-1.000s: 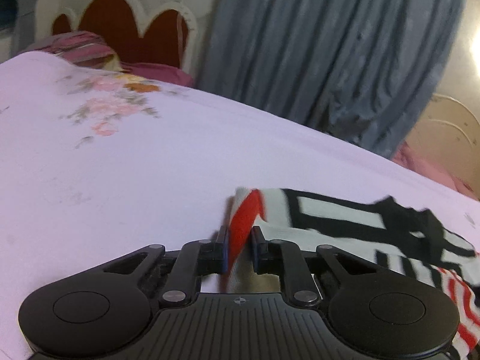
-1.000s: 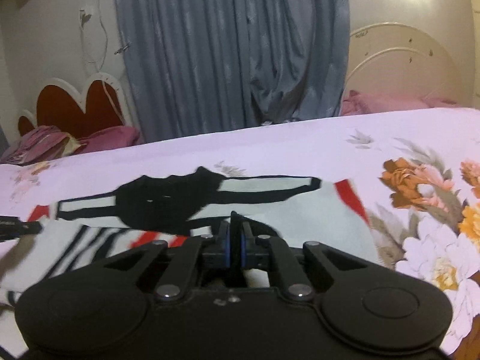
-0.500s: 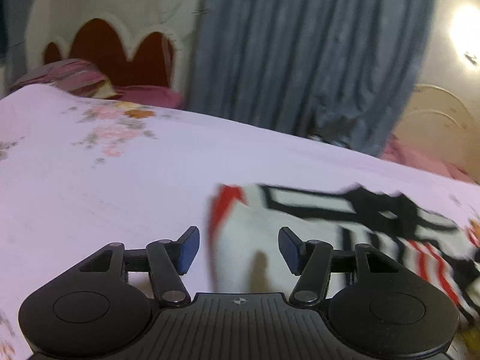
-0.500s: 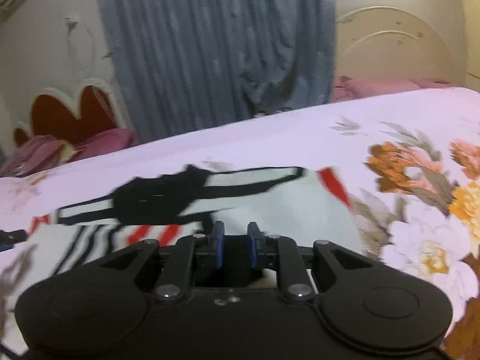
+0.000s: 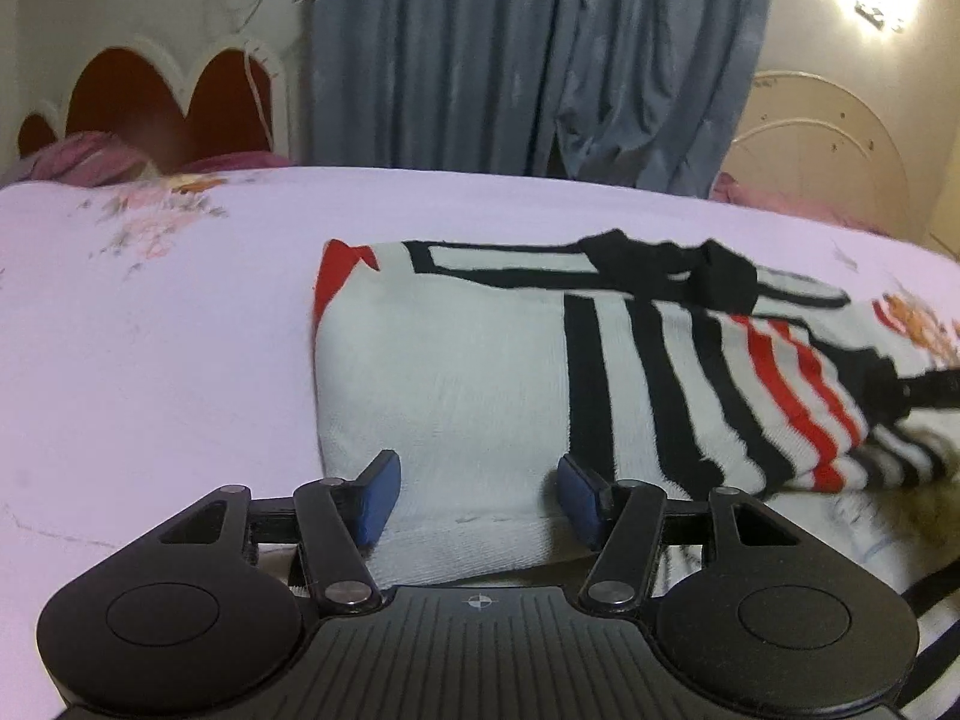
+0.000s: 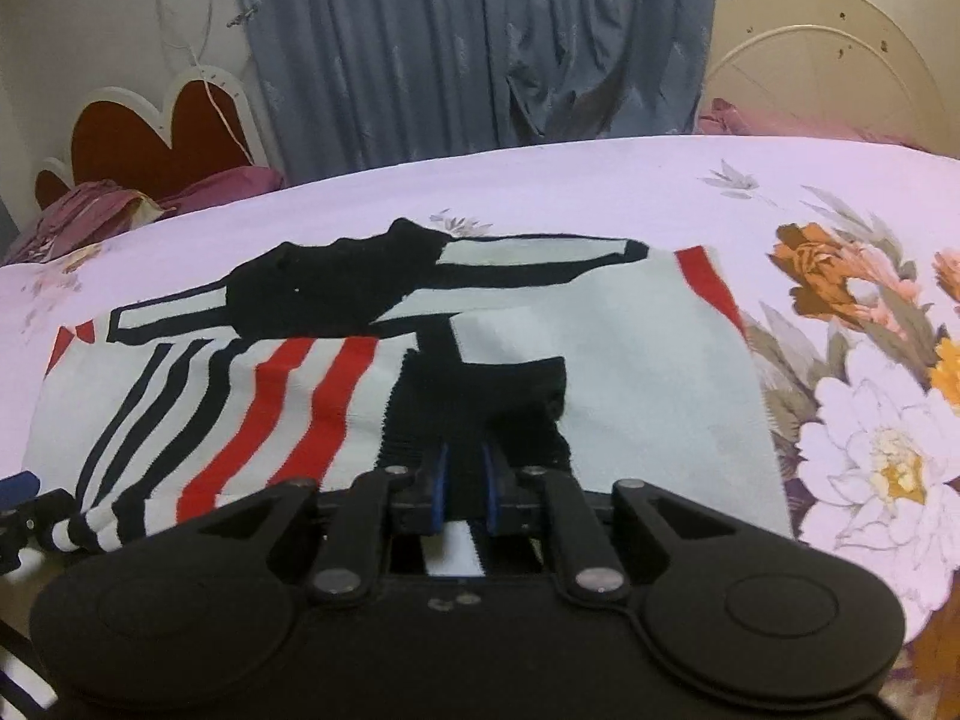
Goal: Fold small clothes
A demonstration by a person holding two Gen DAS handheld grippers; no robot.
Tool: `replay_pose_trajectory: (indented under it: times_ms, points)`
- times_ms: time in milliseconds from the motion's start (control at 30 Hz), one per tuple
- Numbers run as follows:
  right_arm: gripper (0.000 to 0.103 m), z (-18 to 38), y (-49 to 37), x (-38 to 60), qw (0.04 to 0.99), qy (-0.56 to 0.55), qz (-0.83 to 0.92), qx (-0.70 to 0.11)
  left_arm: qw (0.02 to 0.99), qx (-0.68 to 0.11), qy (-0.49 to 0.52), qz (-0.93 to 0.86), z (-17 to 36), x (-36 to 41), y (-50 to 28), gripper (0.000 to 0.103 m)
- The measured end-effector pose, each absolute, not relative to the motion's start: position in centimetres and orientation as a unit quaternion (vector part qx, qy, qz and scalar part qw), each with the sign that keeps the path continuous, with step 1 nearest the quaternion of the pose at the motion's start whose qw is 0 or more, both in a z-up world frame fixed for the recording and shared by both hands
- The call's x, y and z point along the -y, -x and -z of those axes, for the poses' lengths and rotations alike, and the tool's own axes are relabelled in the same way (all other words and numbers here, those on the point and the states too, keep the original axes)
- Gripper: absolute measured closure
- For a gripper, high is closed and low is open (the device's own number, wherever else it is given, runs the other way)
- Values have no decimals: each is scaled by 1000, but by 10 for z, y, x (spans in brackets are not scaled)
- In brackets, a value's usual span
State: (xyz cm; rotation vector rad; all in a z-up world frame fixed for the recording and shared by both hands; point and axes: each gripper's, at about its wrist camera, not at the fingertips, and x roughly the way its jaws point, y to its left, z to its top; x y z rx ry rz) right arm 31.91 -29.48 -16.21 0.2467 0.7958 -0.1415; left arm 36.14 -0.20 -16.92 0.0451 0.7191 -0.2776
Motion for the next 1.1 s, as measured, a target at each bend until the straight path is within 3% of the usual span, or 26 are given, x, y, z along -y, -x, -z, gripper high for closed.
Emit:
replay_pose_trajectory:
  times_ms: [300,633,1100]
  points:
    - [81,150,-286,259,912,-120,3,-392,915,-363,-12,175,152,24,-326,45]
    - [80,161,-255,233,899,-90,-30,-427,895,-397,-39,198,174,54,-294,45]
    - [80,166,-193,313,896,-76,48,-434,905,-394,-71,144,175,55,-274,39]
